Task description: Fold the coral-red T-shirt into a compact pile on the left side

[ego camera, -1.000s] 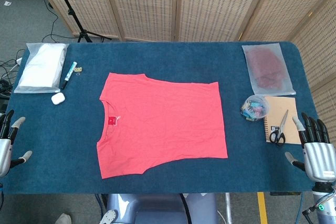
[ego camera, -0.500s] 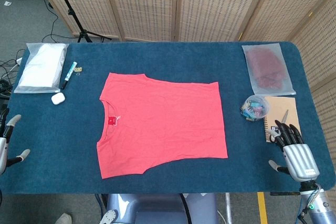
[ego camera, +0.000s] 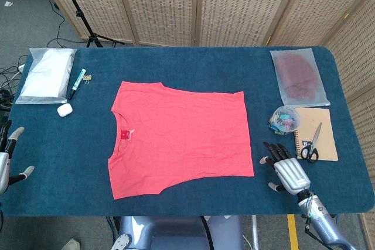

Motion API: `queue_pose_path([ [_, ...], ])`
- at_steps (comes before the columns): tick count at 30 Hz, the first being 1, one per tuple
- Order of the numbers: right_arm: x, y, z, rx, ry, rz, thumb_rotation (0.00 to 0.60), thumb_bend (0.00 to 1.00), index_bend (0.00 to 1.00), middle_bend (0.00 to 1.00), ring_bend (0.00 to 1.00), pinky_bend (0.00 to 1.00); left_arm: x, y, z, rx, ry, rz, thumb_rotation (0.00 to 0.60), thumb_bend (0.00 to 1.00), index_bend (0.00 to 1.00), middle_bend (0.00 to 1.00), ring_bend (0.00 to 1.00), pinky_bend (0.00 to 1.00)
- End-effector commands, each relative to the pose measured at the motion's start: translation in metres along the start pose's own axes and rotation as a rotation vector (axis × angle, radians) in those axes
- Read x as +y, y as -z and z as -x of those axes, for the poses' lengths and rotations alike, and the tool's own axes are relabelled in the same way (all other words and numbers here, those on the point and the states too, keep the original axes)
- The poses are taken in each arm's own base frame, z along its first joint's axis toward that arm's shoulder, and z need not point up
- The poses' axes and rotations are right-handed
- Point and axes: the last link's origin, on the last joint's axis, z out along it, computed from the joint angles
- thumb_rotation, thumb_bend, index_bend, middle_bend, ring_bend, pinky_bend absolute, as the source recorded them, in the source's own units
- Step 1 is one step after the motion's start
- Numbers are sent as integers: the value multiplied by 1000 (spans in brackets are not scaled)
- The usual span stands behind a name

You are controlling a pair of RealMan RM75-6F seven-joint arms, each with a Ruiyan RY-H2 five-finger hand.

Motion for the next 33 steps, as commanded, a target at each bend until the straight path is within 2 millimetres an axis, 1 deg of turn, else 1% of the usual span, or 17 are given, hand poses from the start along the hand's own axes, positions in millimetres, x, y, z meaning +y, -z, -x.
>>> queue_pose_path([
  [1, -3, -7, 6, -7, 1, -3, 600, 156, 352, 0, 0, 0, 0, -1, 1, 0, -4, -2, 600, 0, 0, 0, 0, 0],
  [5, -9, -14, 5, 9, -21, -15, 600, 203, 379, 0, 0, 0, -1, -3, 3, -8, -11, -11, 600, 0, 0, 0, 0, 0],
  [12, -14, -21, 6, 10, -8, -28, 600, 209, 411, 0, 0, 0, 1, -3, 6, -14, -16, -17, 600, 0, 0, 0, 0, 0],
  [16, -17, -24, 8, 9, -3, -38, 600, 232, 414, 0, 0, 0, 1, -4, 6, -11, -17, -18, 600, 0, 0, 0, 0, 0],
  [21, -21, -28, 10, 5, 6, -51, 600, 234, 414, 0, 0, 0, 0, -3, 6, -11, -17, -22, 600, 0, 0, 0, 0, 0],
  [28, -26, -30, 14, -7, 2, -68, 600, 234, 414, 0, 0, 0, 0, -4, 7, -16, -15, -28, 600, 0, 0, 0, 0, 0],
  [33, -30, -36, 19, -15, 21, -72, 600, 234, 420, 0, 0, 0, -1, -4, 6, -9, -8, -34, 600, 0, 0, 0, 0, 0],
])
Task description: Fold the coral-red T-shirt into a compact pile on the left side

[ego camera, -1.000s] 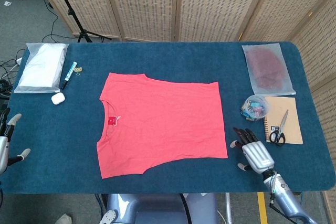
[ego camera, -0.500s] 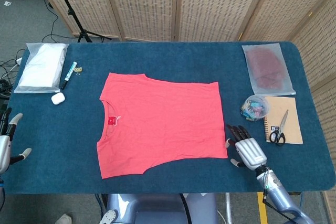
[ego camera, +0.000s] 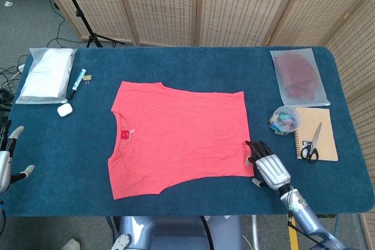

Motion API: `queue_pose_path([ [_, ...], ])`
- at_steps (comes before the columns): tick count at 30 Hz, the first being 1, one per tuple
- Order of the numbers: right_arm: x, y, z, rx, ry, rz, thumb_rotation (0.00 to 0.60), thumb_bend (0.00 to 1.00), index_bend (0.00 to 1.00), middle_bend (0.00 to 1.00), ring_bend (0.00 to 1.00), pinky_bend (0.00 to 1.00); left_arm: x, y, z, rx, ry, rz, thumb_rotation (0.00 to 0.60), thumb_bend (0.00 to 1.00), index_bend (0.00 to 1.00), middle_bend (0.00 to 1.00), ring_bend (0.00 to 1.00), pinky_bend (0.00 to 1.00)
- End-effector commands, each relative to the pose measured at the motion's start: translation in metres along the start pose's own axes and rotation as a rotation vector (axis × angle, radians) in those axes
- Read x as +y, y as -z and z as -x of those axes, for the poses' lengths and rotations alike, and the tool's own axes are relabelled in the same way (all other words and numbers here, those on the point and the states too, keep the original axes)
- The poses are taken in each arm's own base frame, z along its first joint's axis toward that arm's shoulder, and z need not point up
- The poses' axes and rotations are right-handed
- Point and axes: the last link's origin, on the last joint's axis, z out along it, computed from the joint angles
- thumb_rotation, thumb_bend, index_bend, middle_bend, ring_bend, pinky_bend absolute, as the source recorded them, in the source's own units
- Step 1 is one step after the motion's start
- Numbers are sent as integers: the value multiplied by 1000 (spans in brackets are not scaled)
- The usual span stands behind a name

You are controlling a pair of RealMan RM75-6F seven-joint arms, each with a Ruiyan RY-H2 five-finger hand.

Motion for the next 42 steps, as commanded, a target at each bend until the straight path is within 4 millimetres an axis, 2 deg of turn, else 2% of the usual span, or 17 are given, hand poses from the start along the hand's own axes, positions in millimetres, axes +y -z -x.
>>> queue_pose_path([
  [1, -1, -3, 2, -3, 12, 0, 600, 234, 422, 0, 0, 0, -1, 0, 0, 0, 2, -2, 600, 0, 0, 0, 0, 0],
  [10, -5, -14, 2, 4, 44, 5, 600, 278, 480, 0, 0, 0, -2, -1, -1, 1, 7, -5, 600, 0, 0, 0, 0, 0],
  [15, -5, -17, 1, 6, 44, 13, 600, 398, 520, 0, 0, 0, -2, -1, -1, 0, 9, -6, 600, 0, 0, 0, 0, 0],
  [20, -7, -18, 1, 4, 47, 10, 600, 461, 550, 0, 0, 0, -3, -1, -1, -1, 9, -6, 600, 0, 0, 0, 0, 0],
  [26, -8, -18, 1, 17, 48, 3, 600, 630, 573, 0, 0, 0, -3, -1, -2, 2, 11, -8, 600, 0, 0, 0, 0, 0],
  [31, -7, -17, 0, 17, 37, 2, 600, 681, 573, 0, 0, 0, -3, -2, -1, -1, 9, -7, 600, 0, 0, 0, 0, 0],
  [35, -7, -18, 0, 16, 40, 1, 600, 765, 573, 0, 0, 0, -3, -2, -1, -2, 8, -8, 600, 0, 0, 0, 0, 0],
  [42, -8, -18, 0, 14, 36, -1, 600, 820, 573, 0, 0, 0, -3, -2, -1, -2, 6, -9, 600, 0, 0, 0, 0, 0],
])
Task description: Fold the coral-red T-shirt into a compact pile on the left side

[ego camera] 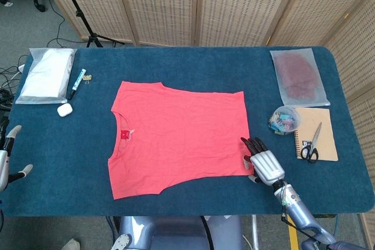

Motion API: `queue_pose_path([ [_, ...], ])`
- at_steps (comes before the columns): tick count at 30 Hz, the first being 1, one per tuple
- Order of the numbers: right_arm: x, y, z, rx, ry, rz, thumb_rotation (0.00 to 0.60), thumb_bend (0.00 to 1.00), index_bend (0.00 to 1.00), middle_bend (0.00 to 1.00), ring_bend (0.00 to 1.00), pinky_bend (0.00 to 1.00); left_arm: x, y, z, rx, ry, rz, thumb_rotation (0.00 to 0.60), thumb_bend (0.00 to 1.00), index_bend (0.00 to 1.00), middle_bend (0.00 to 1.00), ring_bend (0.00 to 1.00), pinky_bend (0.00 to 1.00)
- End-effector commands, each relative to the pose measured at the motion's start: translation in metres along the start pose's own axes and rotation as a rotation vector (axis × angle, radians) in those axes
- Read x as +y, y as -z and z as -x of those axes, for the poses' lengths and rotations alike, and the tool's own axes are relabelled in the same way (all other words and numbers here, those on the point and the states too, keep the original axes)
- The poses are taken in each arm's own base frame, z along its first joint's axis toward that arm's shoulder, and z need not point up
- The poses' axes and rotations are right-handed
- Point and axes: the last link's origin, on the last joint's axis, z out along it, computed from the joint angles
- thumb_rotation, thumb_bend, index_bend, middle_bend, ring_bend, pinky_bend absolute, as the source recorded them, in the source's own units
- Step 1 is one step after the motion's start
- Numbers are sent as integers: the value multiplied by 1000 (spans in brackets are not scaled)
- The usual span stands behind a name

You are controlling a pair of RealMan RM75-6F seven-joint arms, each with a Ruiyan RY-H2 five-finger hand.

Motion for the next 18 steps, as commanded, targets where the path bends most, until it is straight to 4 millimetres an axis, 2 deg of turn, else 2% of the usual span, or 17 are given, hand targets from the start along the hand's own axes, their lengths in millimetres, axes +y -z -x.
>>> queue_pose_path([
  [1, 0, 0, 0, -1, 1, 0, 600, 821, 573, 0, 0, 0, 0, 0, 0, 0, 0, 1, 600, 0, 0, 0, 0, 0],
  [18, -2, -3, -6, 4, -1, 7, 600, 827, 573, 0, 0, 0, -1, 0, -1, 0, 5, -1, 600, 0, 0, 0, 0, 0],
])
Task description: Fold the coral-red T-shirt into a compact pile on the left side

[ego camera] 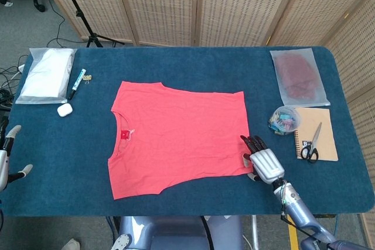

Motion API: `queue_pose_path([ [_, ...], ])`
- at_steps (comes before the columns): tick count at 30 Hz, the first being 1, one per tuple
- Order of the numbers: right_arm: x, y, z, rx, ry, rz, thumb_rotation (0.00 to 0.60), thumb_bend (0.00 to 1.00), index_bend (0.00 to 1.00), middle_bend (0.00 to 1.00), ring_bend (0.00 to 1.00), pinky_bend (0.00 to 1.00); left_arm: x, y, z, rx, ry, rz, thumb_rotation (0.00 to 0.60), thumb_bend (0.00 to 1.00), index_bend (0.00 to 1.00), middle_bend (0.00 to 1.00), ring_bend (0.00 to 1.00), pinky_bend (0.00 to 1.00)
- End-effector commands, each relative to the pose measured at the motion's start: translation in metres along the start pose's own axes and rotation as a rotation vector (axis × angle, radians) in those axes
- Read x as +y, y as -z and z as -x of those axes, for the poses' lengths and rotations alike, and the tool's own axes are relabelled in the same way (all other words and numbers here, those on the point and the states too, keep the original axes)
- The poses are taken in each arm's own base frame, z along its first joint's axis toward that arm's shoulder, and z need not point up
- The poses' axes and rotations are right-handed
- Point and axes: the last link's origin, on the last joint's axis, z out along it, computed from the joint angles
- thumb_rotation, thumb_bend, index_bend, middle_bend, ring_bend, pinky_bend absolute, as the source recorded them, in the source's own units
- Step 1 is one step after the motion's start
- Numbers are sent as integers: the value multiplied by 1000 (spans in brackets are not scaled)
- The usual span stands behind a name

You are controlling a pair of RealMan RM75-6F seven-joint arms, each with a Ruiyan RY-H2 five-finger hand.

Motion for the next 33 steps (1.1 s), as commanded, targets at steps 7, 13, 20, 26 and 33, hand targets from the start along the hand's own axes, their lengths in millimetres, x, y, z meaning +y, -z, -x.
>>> queue_pose_path([
  [7, 0, 0, -1, 2, 4, 2, 600, 878, 588, 0, 0, 0, 0, 0, 0, 0, 1, 0, 600, 0, 0, 0, 0, 0],
  [13, 0, 0, -1, -2, 8, 3, 600, 930, 589, 0, 0, 0, 0, 0, 0, -1, 3, 0, 600, 0, 0, 0, 0, 0],
  [20, 0, 0, -1, -1, 9, 3, 600, 930, 606, 0, 0, 0, 0, 0, 0, -4, 2, 1, 600, 0, 0, 0, 0, 0],
  [26, 3, 5, 1, 7, 7, -1, 600, 930, 612, 0, 0, 0, 4, 1, 1, -9, 10, 29, 600, 0, 0, 0, 0, 0],
  [33, 11, 10, 1, 22, -7, -10, 600, 930, 612, 0, 0, 0, 19, 24, 22, -106, 66, 239, 600, 0, 8, 0, 0, 0],
])
